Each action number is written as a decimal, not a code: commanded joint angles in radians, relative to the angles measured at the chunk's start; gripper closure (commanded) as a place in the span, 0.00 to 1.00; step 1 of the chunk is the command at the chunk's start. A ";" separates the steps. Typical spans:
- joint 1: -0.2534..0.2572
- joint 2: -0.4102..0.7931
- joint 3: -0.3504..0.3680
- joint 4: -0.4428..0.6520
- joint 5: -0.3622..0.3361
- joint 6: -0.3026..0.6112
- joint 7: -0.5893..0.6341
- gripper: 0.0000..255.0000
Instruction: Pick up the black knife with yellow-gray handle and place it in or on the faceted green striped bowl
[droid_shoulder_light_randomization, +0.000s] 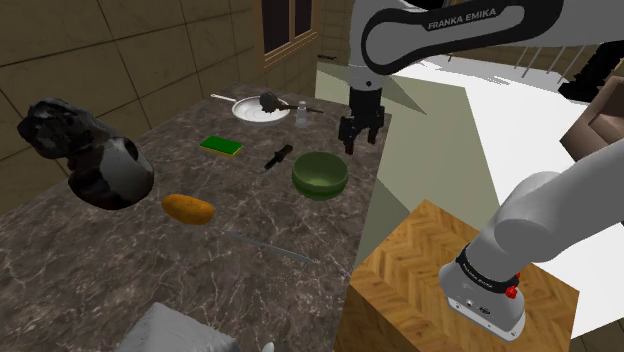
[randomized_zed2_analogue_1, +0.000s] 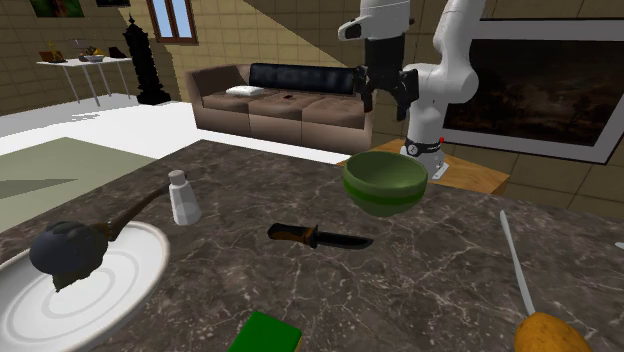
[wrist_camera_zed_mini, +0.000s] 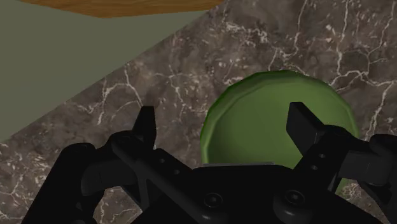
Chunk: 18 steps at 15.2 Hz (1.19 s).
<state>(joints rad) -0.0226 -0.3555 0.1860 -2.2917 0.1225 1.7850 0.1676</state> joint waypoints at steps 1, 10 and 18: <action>-0.004 0.080 0.018 0.043 0.002 0.043 0.052 0.00; -0.001 0.429 0.058 0.302 -0.036 0.154 0.275 0.00; 0.033 0.746 0.039 0.625 -0.089 0.167 0.445 0.00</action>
<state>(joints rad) 0.0064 0.3564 0.2294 -1.7018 0.0384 1.9505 0.5936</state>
